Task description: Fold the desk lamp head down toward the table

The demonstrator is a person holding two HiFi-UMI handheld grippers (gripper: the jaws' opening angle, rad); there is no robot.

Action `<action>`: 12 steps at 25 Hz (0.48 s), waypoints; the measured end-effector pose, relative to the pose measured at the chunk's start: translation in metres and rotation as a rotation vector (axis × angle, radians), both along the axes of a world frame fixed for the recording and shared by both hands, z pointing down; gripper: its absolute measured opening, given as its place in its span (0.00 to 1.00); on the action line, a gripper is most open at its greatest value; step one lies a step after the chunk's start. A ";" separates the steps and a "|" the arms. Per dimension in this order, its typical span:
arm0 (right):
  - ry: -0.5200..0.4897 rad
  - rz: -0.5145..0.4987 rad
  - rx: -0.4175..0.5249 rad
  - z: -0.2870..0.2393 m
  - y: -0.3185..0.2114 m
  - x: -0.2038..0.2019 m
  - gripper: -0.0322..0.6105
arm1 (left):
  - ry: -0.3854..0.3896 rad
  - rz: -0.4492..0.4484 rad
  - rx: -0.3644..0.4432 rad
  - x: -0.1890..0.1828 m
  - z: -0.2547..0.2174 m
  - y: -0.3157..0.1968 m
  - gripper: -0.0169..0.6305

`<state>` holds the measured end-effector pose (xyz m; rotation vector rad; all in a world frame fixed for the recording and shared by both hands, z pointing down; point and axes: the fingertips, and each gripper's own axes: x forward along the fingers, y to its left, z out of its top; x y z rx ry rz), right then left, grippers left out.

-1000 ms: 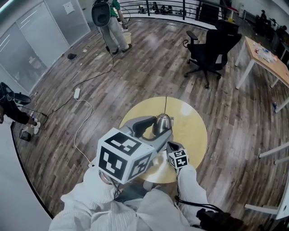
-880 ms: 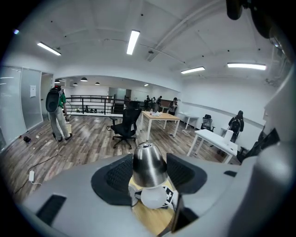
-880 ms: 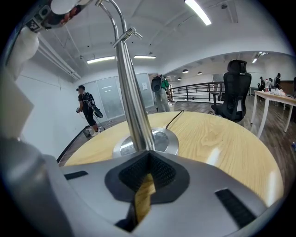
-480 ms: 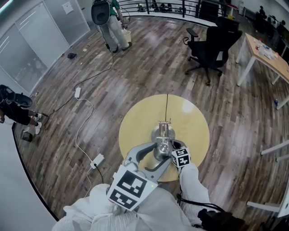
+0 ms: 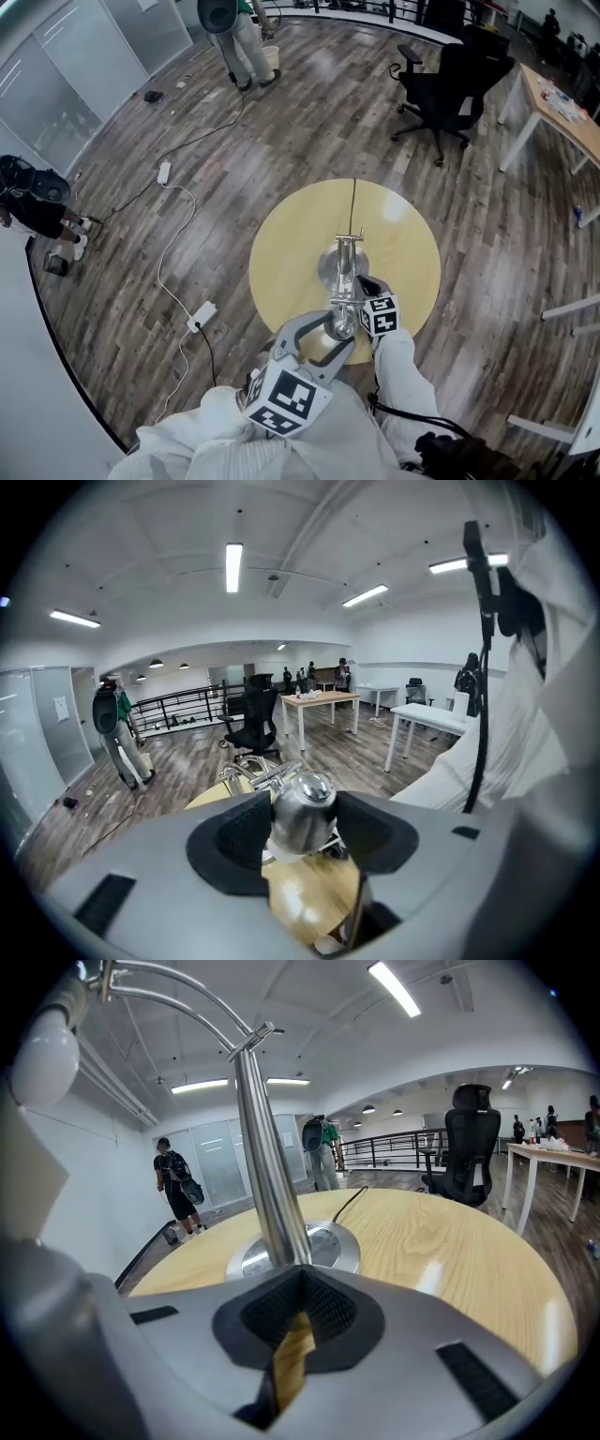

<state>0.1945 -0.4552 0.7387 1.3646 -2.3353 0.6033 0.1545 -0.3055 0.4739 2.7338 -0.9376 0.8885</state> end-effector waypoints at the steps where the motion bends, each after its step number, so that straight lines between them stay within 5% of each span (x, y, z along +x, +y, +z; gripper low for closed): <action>1: -0.001 0.003 0.001 0.000 0.000 0.000 0.07 | -0.007 0.001 0.008 -0.001 0.005 0.001 0.36; 12: 0.004 0.022 0.019 0.002 -0.001 0.000 0.07 | -0.042 0.065 0.072 -0.004 0.066 0.010 0.37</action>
